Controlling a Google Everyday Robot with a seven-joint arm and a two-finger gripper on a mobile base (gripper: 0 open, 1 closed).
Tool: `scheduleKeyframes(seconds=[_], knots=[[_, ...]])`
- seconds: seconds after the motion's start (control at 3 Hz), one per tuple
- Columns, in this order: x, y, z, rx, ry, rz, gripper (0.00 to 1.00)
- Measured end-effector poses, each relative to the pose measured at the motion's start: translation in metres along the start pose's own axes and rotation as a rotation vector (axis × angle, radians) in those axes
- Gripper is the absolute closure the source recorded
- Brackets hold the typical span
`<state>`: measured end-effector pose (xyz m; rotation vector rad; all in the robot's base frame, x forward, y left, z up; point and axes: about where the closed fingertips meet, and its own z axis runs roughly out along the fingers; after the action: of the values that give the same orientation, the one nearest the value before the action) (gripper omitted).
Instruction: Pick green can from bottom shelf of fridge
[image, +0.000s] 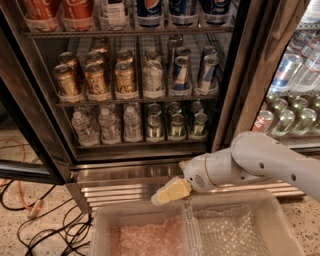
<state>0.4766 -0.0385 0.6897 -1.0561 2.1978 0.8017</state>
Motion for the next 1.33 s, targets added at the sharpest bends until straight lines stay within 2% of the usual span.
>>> scheduleKeyframes(seconds=[0.67,1.33], knots=[[0.016,-0.006,0.062,-0.055,-0.042,0.069,0.0],[-0.009,-0.022,0.105,0.014,-0.111,0.071,0.0]])
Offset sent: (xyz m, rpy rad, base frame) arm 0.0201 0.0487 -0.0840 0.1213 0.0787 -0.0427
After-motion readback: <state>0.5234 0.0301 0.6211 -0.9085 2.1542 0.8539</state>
